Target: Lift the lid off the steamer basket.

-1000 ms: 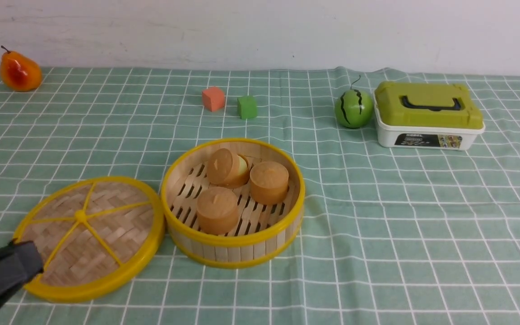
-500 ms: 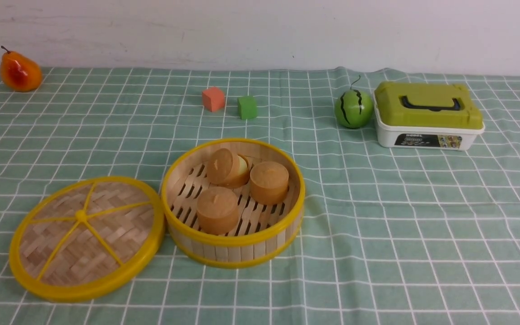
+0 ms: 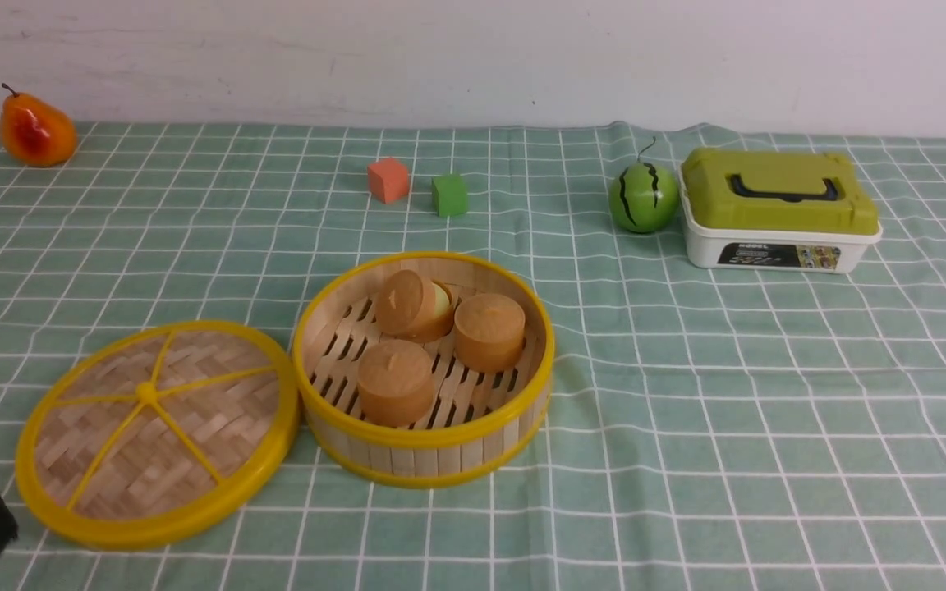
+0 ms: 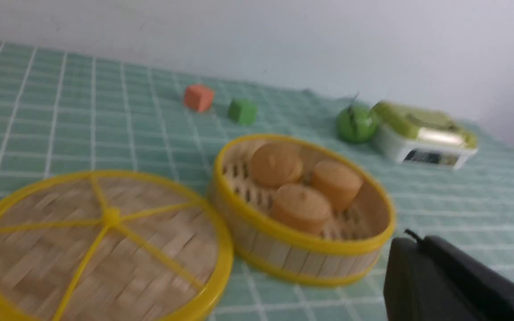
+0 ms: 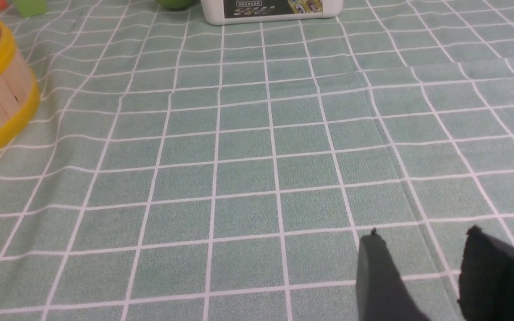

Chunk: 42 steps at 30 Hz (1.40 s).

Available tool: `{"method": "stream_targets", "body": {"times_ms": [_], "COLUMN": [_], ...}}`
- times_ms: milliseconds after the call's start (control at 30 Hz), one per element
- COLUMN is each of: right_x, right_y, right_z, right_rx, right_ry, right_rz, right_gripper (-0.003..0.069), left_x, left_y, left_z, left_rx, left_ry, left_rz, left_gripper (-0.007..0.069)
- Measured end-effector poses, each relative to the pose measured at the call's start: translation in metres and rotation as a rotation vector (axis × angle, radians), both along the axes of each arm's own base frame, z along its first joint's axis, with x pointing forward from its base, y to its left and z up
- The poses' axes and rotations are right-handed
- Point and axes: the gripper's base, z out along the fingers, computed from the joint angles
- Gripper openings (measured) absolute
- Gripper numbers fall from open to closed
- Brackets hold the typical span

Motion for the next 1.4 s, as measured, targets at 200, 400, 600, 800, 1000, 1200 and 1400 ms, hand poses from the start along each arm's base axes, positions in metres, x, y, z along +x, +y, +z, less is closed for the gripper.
{"method": "stream_targets", "body": {"times_ms": [200, 400, 600, 800, 1000, 1200, 1400], "right_x": [0.0, 0.0, 0.0, 0.0, 0.0, 0.0, 0.0], "right_y": [0.0, 0.0, 0.0, 0.0, 0.0, 0.0, 0.0], "right_z": [0.0, 0.0, 0.0, 0.0, 0.0, 0.0, 0.0], "right_rx": [0.0, 0.0, 0.0, 0.0, 0.0, 0.0, 0.0], "right_ry": [0.0, 0.0, 0.0, 0.0, 0.0, 0.0, 0.0], "right_rz": [0.0, 0.0, 0.0, 0.0, 0.0, 0.0, 0.0], "right_gripper": [0.0241, 0.0241, 0.0241, 0.0241, 0.0241, 0.0241, 0.0241], "left_x": [0.0, 0.0, 0.0, -0.002, -0.002, -0.002, -0.002], "left_y": [0.01, 0.015, 0.016, 0.016, 0.016, 0.016, 0.016], "left_z": [-0.061, -0.085, -0.088, -0.093, -0.094, -0.094, -0.094], "left_rx": [0.068, 0.044, 0.039, 0.051, 0.05, 0.05, 0.05], "left_ry": [0.105, 0.12, 0.148, 0.214, 0.215, 0.215, 0.215], "left_rz": [0.101, 0.163, 0.173, 0.174, 0.174, 0.174, 0.174], "left_gripper": [-0.0003, 0.0001, 0.0005, 0.0009, 0.0016, 0.0022, 0.0029]}}
